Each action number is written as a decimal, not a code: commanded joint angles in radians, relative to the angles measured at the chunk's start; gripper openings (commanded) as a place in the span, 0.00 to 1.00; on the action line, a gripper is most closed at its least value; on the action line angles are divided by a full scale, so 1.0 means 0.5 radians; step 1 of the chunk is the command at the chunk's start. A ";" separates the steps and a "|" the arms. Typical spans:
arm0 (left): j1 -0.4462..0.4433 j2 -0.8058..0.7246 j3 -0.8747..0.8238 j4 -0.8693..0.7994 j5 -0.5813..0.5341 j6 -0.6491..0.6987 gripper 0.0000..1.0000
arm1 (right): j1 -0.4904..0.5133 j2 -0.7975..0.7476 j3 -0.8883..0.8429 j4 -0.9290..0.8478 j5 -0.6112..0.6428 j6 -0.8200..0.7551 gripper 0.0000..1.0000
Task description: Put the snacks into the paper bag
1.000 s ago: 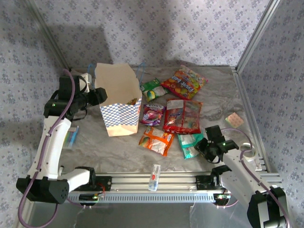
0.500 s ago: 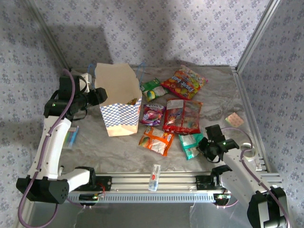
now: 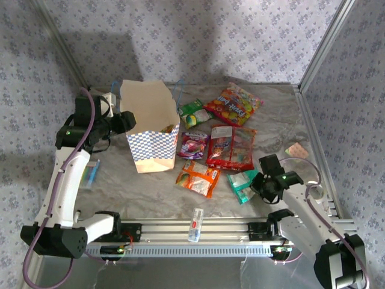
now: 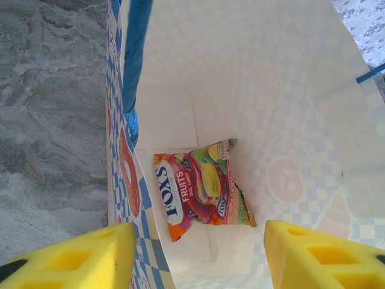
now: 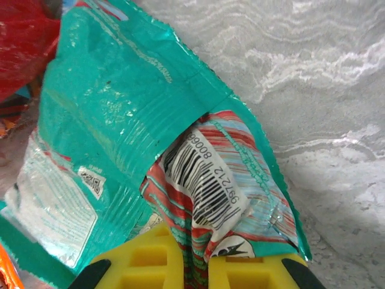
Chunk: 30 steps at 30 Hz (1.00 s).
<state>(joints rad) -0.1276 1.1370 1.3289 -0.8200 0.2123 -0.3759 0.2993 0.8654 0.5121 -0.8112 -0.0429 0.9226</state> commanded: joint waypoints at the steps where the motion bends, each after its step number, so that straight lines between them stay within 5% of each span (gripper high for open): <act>1: -0.017 -0.009 0.063 -0.041 -0.021 0.002 0.58 | 0.042 0.015 0.135 -0.092 0.120 -0.061 0.00; 17: -0.015 -0.018 0.088 -0.067 -0.051 0.039 0.59 | 0.235 0.056 0.558 -0.417 0.549 -0.152 0.00; 30: -0.015 -0.043 0.070 -0.043 -0.082 0.049 0.59 | 0.453 0.090 0.763 -0.359 0.700 -0.135 0.00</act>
<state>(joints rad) -0.1276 1.1366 1.3457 -0.8421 0.1860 -0.3664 0.5018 0.9051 0.8371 -1.0161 0.2340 0.8585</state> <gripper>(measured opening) 0.587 0.089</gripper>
